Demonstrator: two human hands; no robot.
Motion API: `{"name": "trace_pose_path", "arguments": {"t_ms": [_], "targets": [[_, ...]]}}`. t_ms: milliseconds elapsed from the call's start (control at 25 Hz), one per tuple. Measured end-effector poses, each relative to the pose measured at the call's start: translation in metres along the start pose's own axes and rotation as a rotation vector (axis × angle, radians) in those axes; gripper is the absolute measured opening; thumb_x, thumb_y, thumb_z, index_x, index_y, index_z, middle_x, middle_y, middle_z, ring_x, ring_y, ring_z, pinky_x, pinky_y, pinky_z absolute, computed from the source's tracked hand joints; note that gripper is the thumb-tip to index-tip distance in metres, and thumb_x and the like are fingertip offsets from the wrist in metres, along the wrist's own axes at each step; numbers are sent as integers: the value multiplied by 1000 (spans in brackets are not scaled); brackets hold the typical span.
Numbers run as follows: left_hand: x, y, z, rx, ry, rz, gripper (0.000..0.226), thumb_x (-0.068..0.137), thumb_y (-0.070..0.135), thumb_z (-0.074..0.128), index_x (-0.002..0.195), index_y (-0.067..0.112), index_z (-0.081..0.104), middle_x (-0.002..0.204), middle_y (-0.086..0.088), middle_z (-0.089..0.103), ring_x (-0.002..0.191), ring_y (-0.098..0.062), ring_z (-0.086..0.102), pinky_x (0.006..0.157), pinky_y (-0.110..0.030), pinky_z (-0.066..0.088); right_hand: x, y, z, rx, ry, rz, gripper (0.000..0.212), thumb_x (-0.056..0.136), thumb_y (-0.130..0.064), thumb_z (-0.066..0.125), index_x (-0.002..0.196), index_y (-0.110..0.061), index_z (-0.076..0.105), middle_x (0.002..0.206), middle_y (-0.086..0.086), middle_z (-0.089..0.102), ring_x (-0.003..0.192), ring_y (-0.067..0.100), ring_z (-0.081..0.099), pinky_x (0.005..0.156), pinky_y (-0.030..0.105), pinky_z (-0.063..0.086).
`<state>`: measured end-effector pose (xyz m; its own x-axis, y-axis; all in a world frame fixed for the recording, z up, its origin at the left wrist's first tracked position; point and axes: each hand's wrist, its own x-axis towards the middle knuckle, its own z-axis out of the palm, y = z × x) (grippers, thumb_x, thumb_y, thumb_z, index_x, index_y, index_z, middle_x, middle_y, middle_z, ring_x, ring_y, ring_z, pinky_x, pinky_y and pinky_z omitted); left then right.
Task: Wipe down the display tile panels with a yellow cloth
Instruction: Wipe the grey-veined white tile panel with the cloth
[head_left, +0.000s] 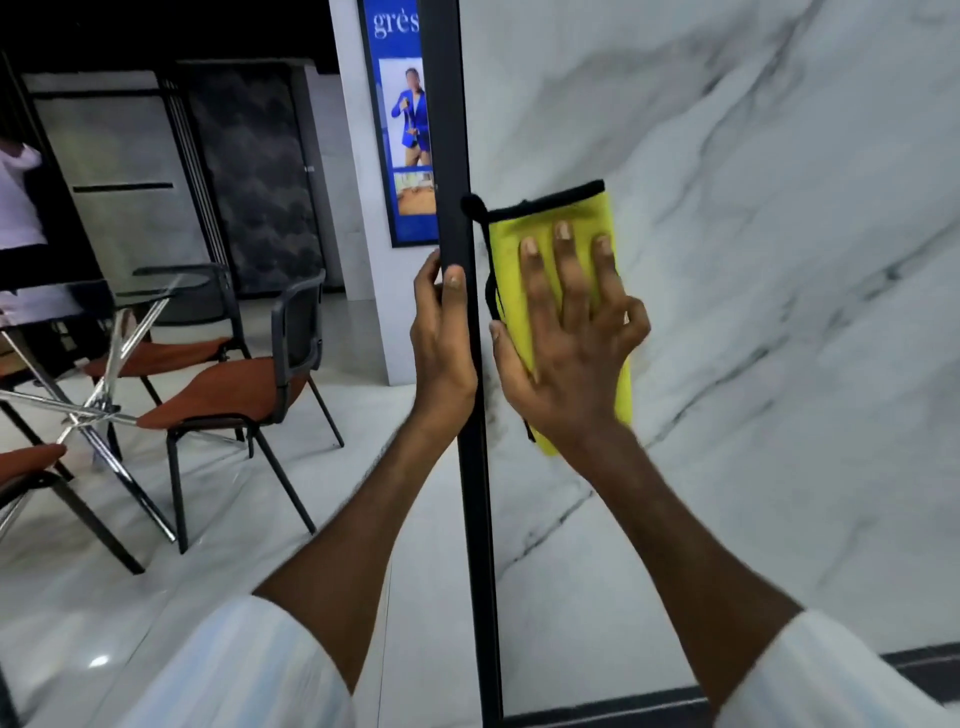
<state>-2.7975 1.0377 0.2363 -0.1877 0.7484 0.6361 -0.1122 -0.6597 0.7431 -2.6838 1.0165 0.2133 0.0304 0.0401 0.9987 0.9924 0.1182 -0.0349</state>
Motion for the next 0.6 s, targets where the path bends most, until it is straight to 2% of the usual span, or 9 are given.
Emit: {"name": "trace_pose_path", "arguments": {"t_ms": [80,120,160,240,320,360,440,520,600], "targets": [[3,-5,-2,-12,16,2,56,101,56,49,139,15,53,109,17,65,104,1,64,98,-23,48,-40,-6,4,17,1,-52,68,98,-49,56,158,-21,43,164,9,40,151,37,36,101,58,37],[5,-9,-3,-13,20,3,56,101,55,50,142,17,51,113,20,63,106,6,62,101,-20,46,-79,-9,5,32,-27,-73,69,97,-49,58,159,-22,40,165,7,39,152,36,36,103,58,35],[5,-11,-3,0,17,11,53,106,49,48,148,17,48,117,25,59,107,17,57,99,-11,42,-124,-9,6,33,-72,-84,71,96,-49,60,159,-24,39,166,5,37,152,36,34,104,58,33],[5,-9,-1,34,4,22,48,112,37,42,155,15,40,120,34,49,101,34,48,91,0,36,-207,-3,1,18,-177,-90,78,90,-49,67,158,-27,37,168,0,31,151,34,30,104,57,32],[-1,-5,0,58,-8,21,49,114,33,39,158,13,35,118,36,42,96,40,42,86,5,33,-247,3,-10,38,-245,-88,91,79,-48,79,158,-30,38,171,-5,25,151,31,29,102,57,32],[-8,-7,0,66,9,24,49,114,32,38,158,13,34,118,36,42,95,41,41,86,6,32,-244,7,-13,70,-255,-96,94,75,-49,81,158,-32,38,171,-6,25,150,30,29,103,56,30],[-27,-24,-6,82,48,7,46,114,34,38,155,15,38,118,35,44,97,39,43,87,5,33,-198,13,-15,114,-197,-63,88,82,-50,75,159,-34,35,169,-1,28,150,31,30,109,55,25],[-54,-56,-15,50,46,-87,48,109,52,40,147,24,48,123,30,54,111,28,50,99,-3,36,-145,17,-9,109,-128,76,75,93,-53,62,159,-29,34,166,6,33,150,34,31,107,56,27],[-84,-85,-25,90,75,-128,54,92,73,39,130,39,55,125,24,62,121,12,55,109,-17,40,-145,17,-1,59,-71,108,72,96,-54,58,158,-24,37,164,9,35,150,36,32,101,57,31]]}}
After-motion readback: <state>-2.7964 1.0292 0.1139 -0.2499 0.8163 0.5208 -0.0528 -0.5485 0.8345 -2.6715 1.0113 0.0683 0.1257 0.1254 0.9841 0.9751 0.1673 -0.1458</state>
